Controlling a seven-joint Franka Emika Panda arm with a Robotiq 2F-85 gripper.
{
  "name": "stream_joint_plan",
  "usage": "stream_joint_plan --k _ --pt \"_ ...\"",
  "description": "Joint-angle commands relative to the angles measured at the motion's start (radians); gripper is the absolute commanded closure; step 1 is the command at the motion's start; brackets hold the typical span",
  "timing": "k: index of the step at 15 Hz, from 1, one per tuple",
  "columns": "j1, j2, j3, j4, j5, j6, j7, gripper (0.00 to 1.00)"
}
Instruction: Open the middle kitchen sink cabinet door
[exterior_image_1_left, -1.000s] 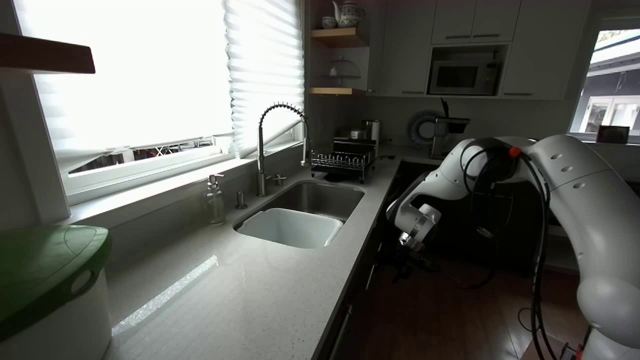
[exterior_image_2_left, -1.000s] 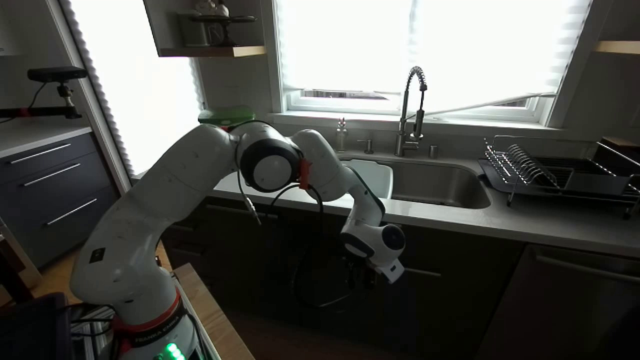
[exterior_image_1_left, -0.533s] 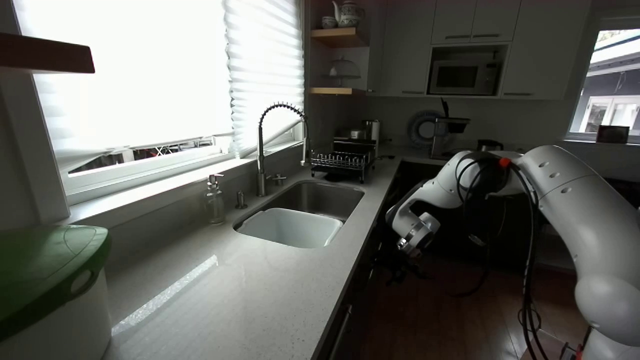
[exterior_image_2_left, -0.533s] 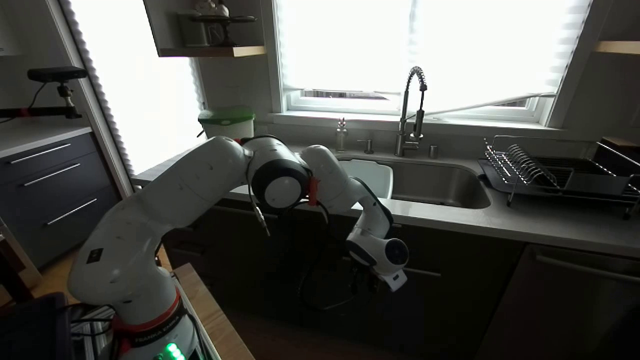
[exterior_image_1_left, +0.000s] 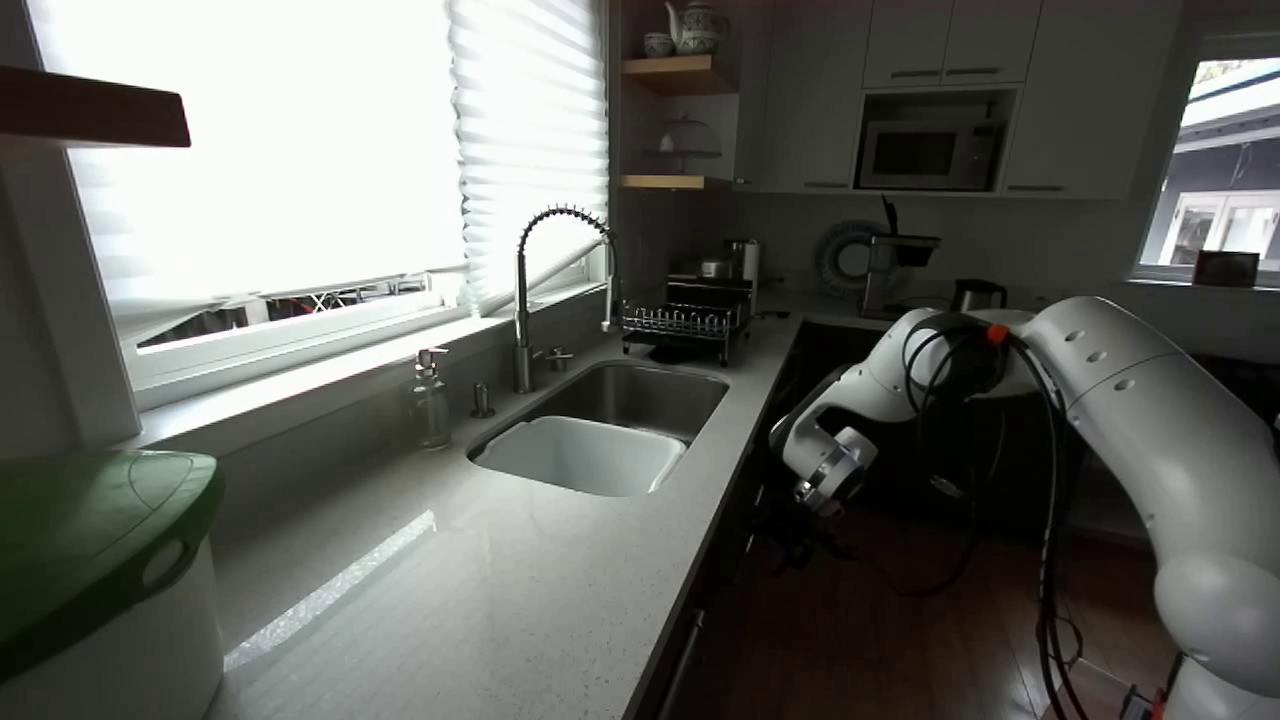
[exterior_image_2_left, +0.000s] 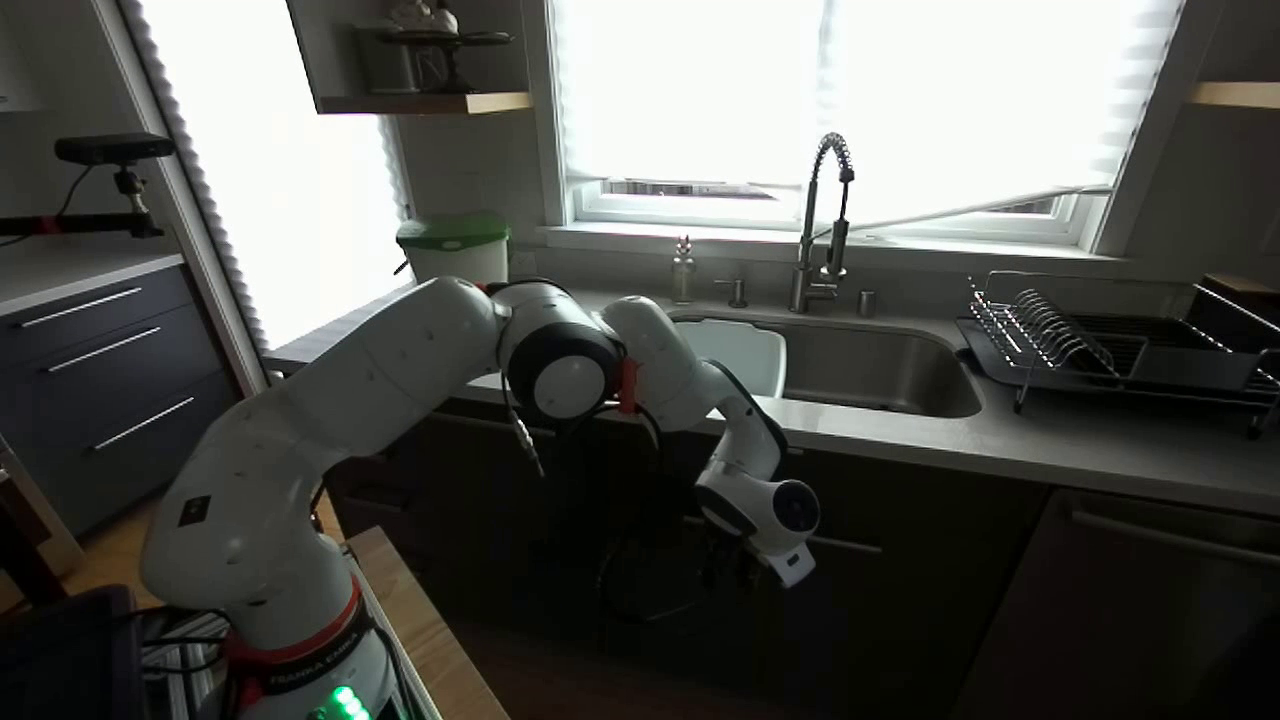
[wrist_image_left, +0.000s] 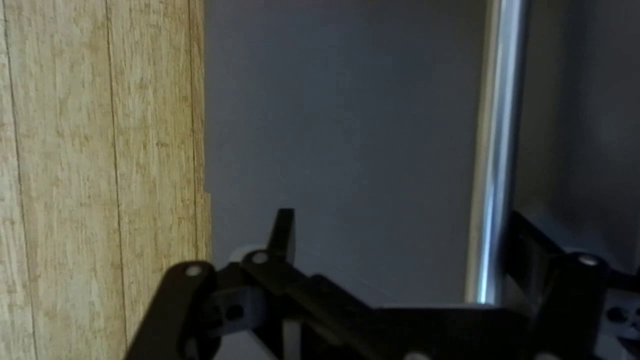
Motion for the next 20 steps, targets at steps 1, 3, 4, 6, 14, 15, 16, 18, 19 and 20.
stream_joint_plan --k 1,3,4,6,14,15,16,18,19,20 --pt "0.055 -0.012 -0.105 -0.046 -0.118 -0.034 0.134 0.00" --pt "0.053 -0.023 -0.122 -0.067 -0.160 -0.054 0.175 0.00" --pt "0.044 -0.032 -0.122 -0.084 -0.158 -0.058 0.182 0.00" --pt "0.021 -0.069 -0.112 -0.140 -0.132 -0.070 0.174 0.00" --pt "-0.060 -0.205 -0.102 -0.423 0.159 0.025 0.056 0.00" --pt "-0.059 -0.220 -0.107 -0.460 0.217 0.043 0.049 0.00" --pt "-0.060 -0.238 -0.106 -0.502 0.294 0.061 0.025 0.00" --pt "-0.043 -0.278 -0.118 -0.582 0.438 0.085 -0.009 0.00" --pt "-0.027 -0.288 -0.128 -0.612 0.508 0.093 -0.018 0.00" --pt "-0.012 -0.314 -0.140 -0.657 0.580 0.100 -0.032 0.00"
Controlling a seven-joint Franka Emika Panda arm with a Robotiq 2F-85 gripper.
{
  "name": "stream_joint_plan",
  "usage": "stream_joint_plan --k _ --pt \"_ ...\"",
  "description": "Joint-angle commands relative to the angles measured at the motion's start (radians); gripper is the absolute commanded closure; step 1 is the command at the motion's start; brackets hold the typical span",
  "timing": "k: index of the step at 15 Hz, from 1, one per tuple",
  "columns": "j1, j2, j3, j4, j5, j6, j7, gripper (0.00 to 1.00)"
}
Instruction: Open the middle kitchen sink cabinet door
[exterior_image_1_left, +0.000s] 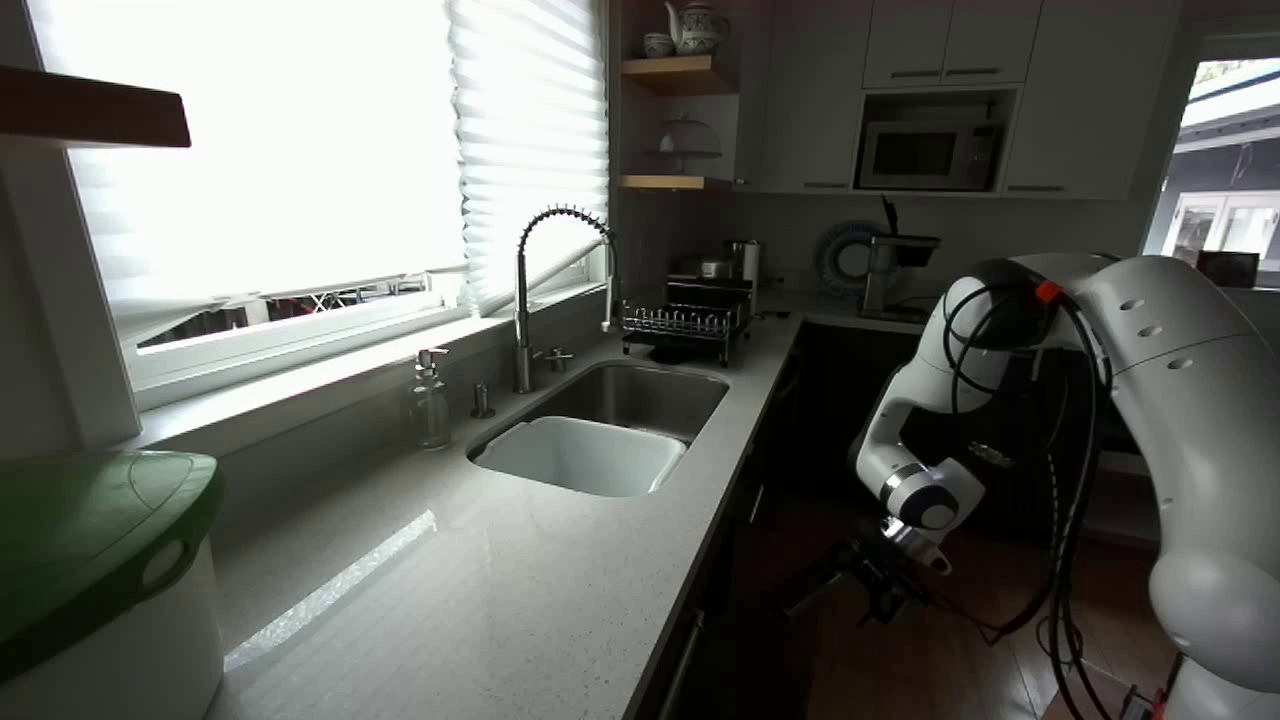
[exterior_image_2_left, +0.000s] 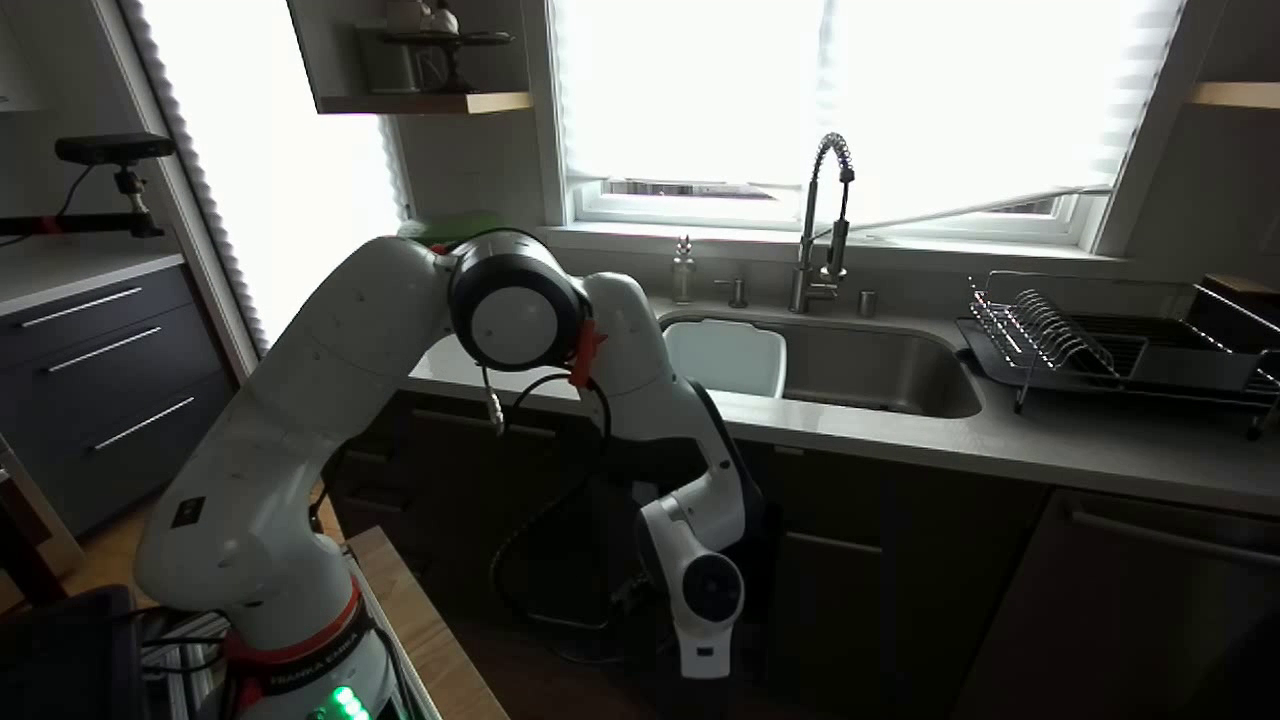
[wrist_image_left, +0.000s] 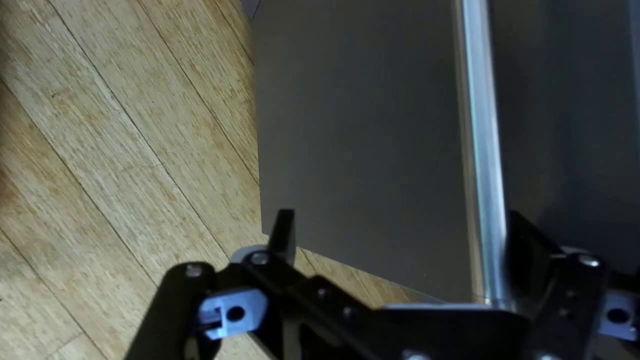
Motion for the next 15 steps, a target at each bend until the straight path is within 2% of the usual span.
stream_joint_plan --k 1,3,7,15 --pt "0.051 -0.083 -0.059 -0.175 0.226 0.043 -0.047 0.00" --pt "0.090 -0.123 -0.096 -0.250 0.318 0.030 -0.062 0.00" --pt "0.163 -0.204 -0.163 -0.363 0.380 0.013 -0.070 0.00" --pt "0.222 -0.500 -0.266 -0.530 0.290 0.064 -0.105 0.00"
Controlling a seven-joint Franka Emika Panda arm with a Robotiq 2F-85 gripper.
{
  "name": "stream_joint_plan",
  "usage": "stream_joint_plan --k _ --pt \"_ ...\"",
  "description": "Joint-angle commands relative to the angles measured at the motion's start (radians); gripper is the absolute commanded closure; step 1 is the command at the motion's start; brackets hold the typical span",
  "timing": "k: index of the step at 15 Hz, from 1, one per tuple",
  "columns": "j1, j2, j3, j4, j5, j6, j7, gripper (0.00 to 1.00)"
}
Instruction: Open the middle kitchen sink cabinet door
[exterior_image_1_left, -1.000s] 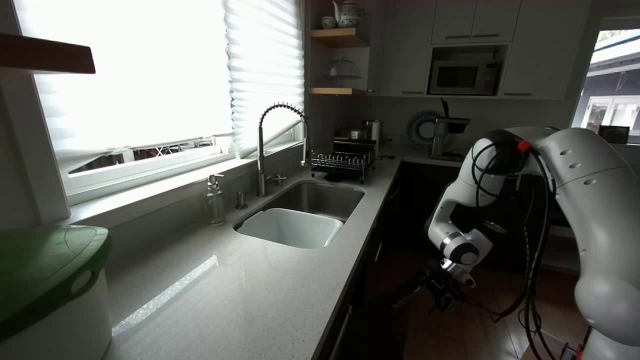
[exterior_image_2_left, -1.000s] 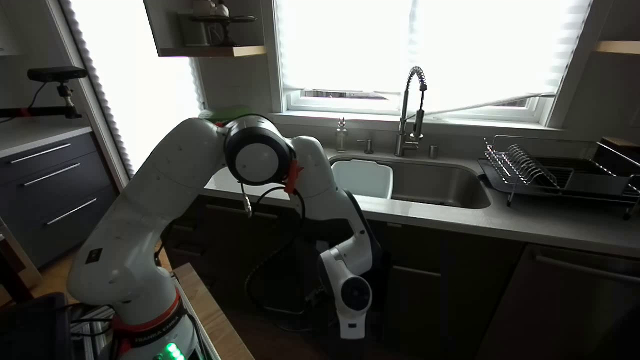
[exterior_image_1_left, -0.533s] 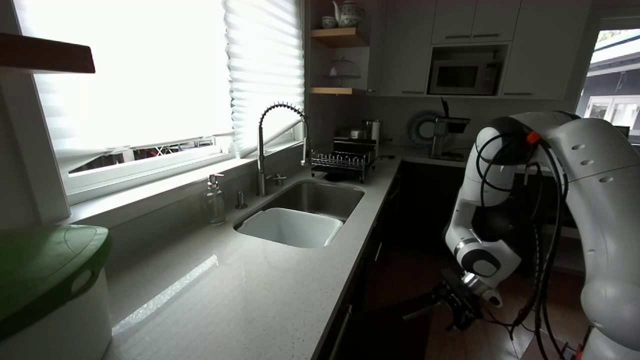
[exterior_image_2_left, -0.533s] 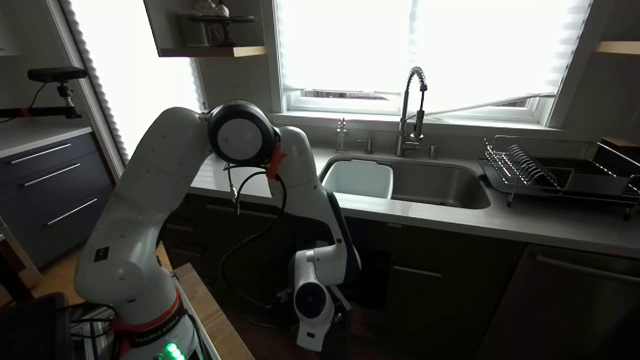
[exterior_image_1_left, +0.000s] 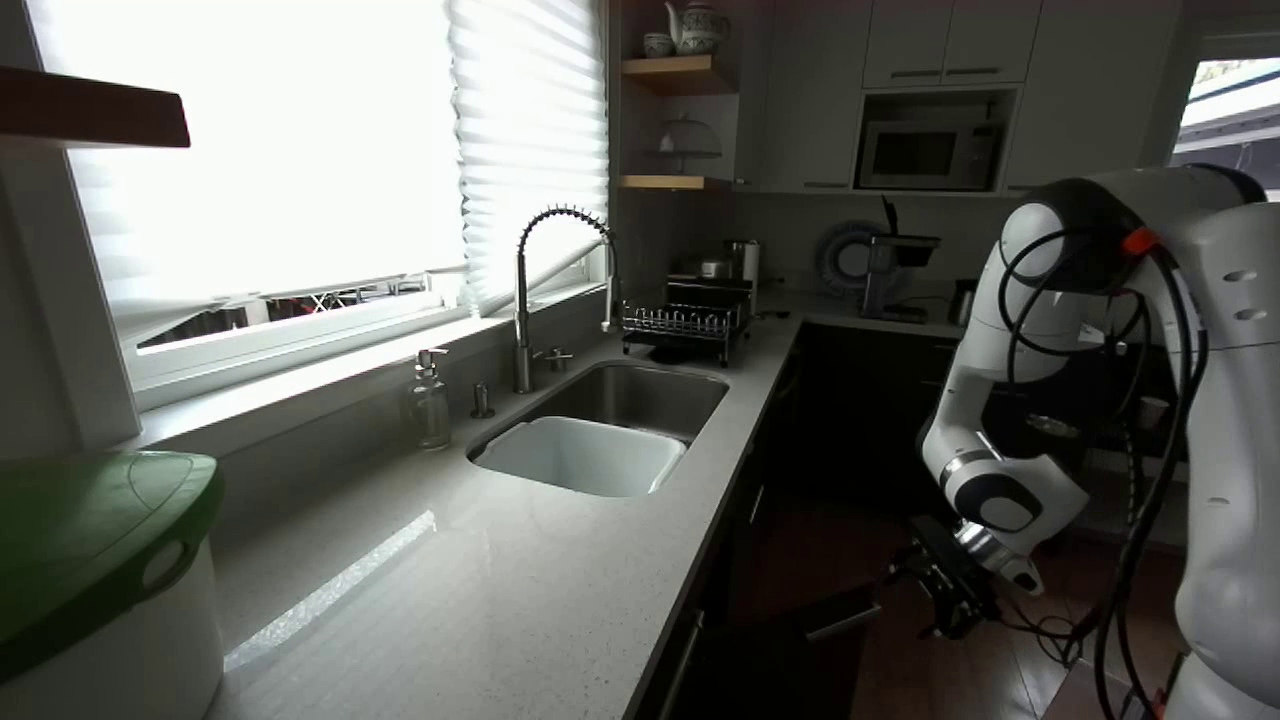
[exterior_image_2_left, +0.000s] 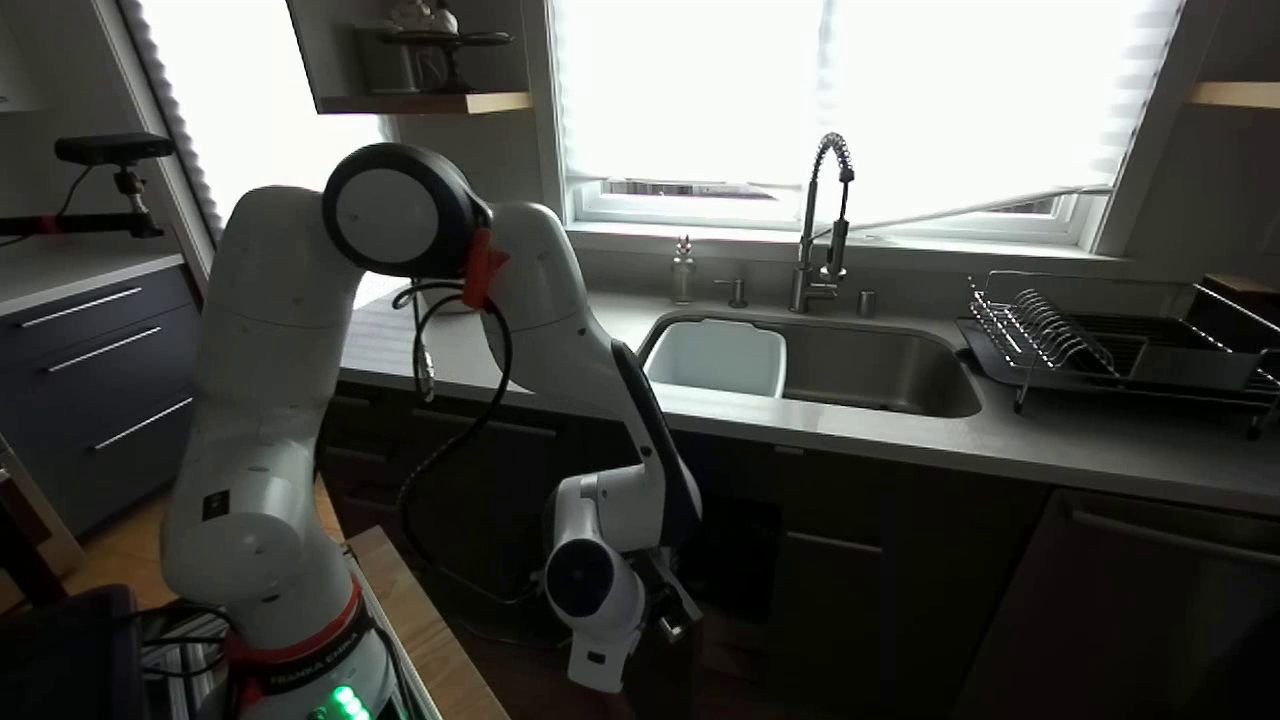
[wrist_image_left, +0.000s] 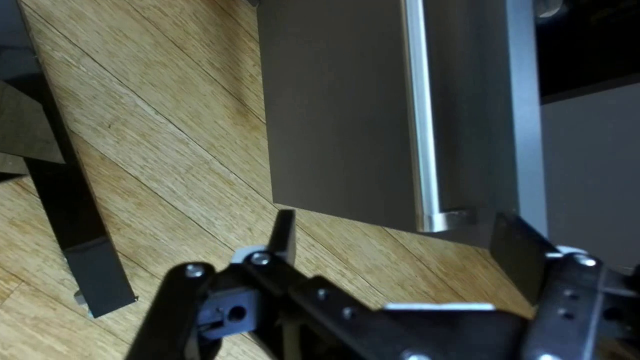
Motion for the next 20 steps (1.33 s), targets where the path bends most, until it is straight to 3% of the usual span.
stream_joint_plan --k 1,5,10,13,14,15,17,20 --pt "0.028 -0.190 -0.032 -0.108 -0.093 0.054 -0.008 0.00" --pt "0.018 -0.261 -0.009 -0.093 -0.348 0.069 0.003 0.00" --pt "0.064 -0.223 0.038 -0.003 -0.613 0.160 0.060 0.00" --pt "0.108 -0.156 0.073 0.057 -0.695 0.241 0.046 0.00" --pt "0.121 -0.127 0.084 0.084 -0.704 0.274 0.028 0.06" --pt "0.131 -0.098 0.093 0.107 -0.719 0.299 0.012 0.27" --pt "0.143 -0.036 0.109 0.165 -0.738 0.356 -0.035 0.32" --pt "0.152 0.045 0.114 0.228 -0.787 0.401 -0.092 0.56"
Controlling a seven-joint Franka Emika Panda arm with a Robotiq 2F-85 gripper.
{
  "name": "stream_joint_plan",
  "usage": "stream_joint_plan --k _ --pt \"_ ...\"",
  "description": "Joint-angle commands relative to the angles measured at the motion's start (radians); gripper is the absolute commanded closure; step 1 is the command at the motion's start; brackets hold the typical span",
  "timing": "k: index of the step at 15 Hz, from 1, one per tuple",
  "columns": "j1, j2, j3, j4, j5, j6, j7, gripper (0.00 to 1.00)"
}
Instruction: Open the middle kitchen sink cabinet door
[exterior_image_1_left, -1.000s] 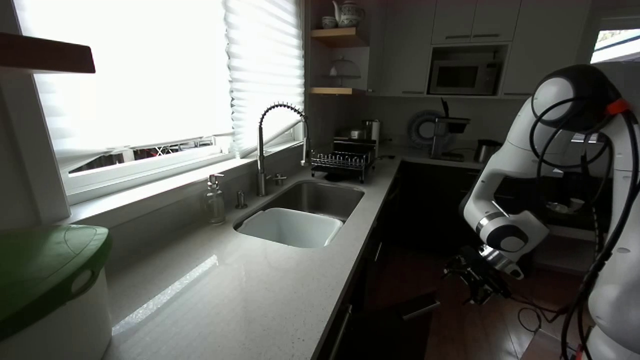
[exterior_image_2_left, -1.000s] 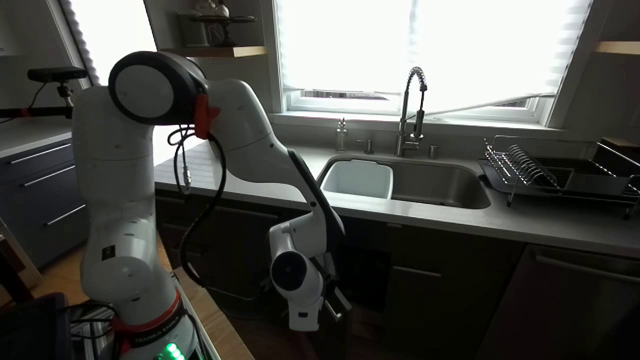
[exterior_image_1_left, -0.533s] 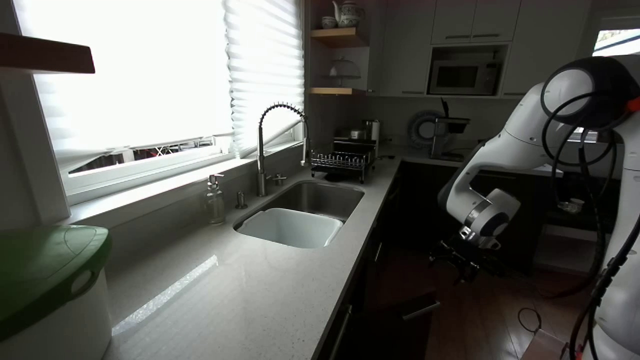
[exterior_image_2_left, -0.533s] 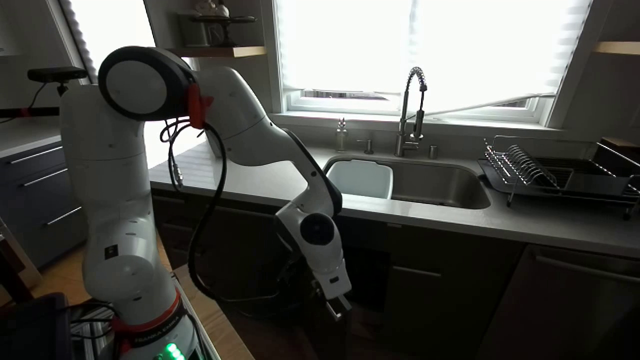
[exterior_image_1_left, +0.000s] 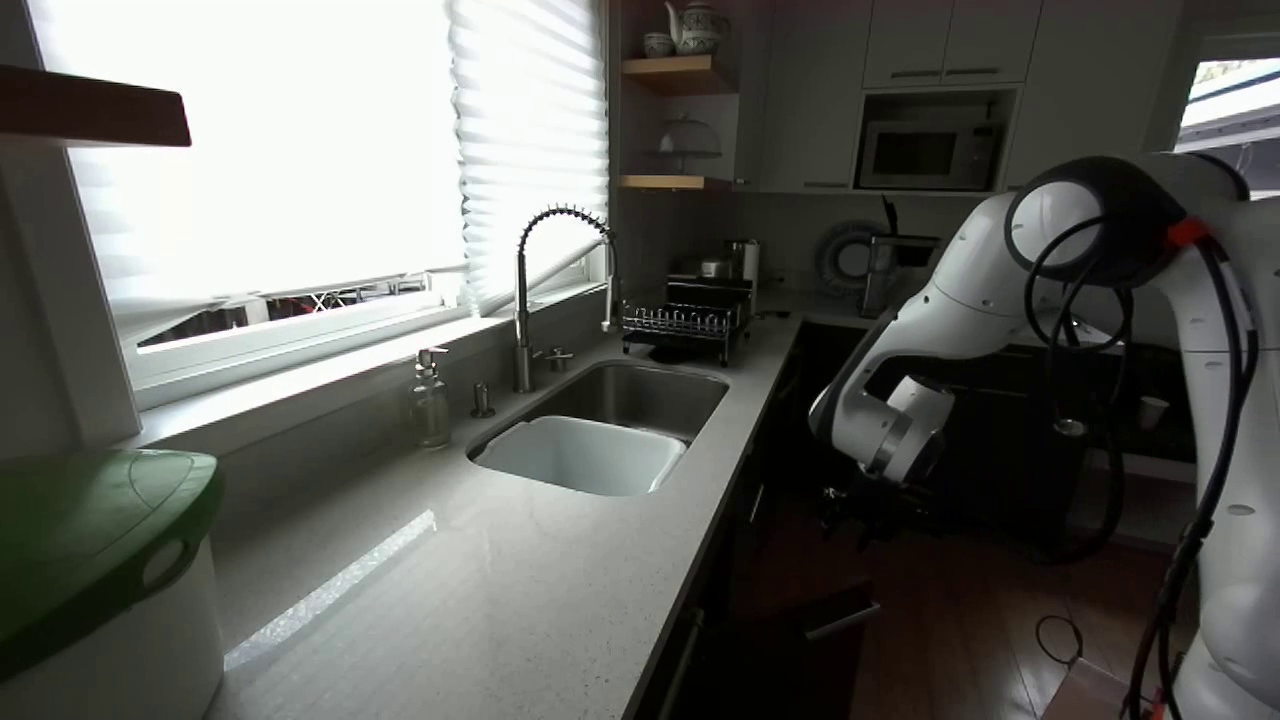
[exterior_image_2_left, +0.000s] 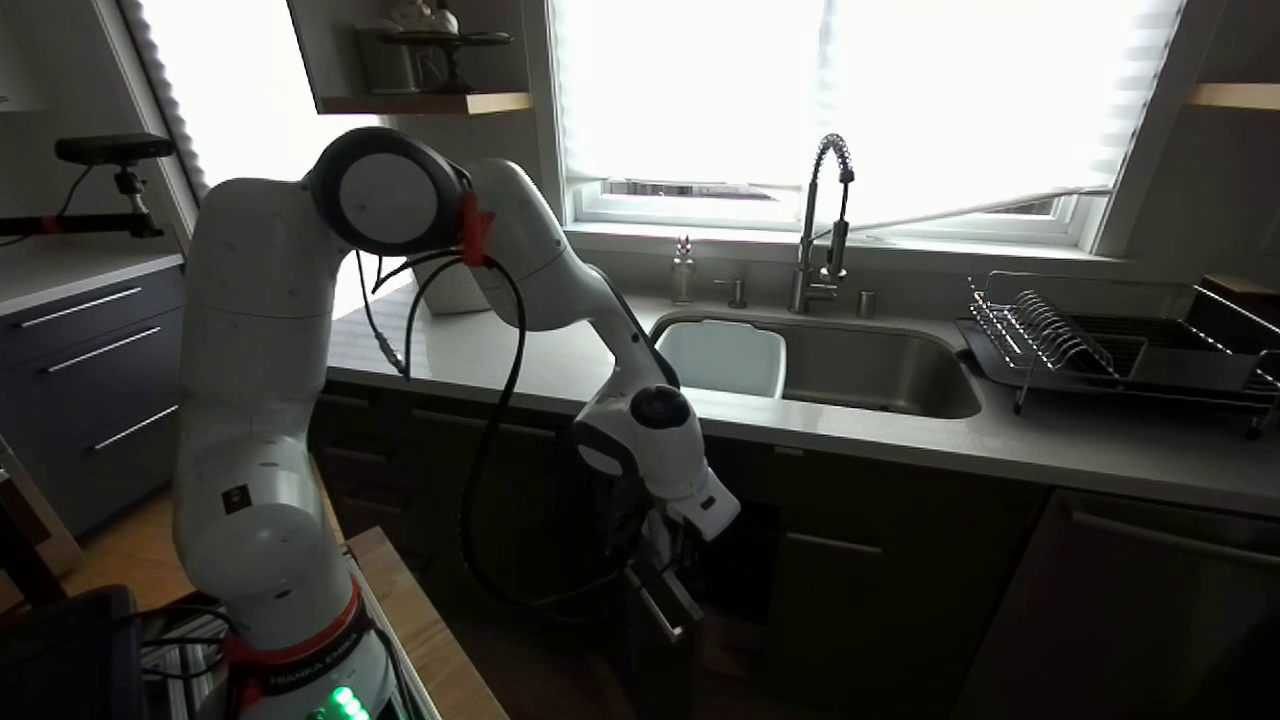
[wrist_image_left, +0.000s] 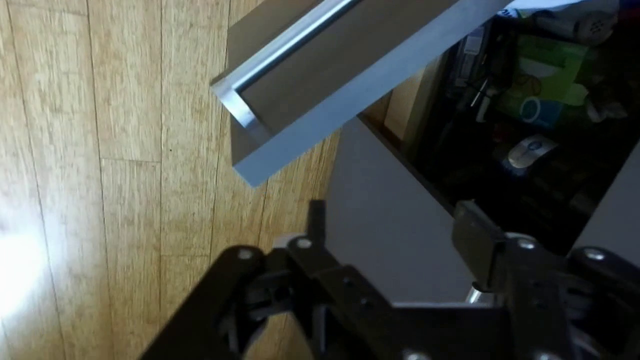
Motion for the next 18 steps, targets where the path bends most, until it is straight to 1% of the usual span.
stream_joint_plan --k 1,5,6,11,12,14,15,16,18 --pt "0.001 0.125 0.004 0.090 -0.056 0.041 -0.072 0.62" --pt "0.004 0.210 -0.009 0.148 -0.101 0.019 -0.098 0.94" --pt "0.006 0.227 -0.011 0.157 -0.110 0.008 -0.094 0.99" --pt "0.021 0.291 -0.033 0.187 -0.166 -0.010 -0.072 1.00" --pt "0.034 0.299 -0.052 0.184 -0.187 -0.029 -0.050 1.00" --pt "0.079 0.314 -0.111 0.174 -0.241 -0.083 0.021 1.00" --pt "0.013 0.299 -0.065 0.156 -0.382 -0.084 0.141 1.00" --pt "0.021 0.295 -0.085 0.155 -0.444 -0.124 0.203 1.00" --pt "0.003 0.277 -0.087 0.160 -0.581 -0.203 0.340 1.00"
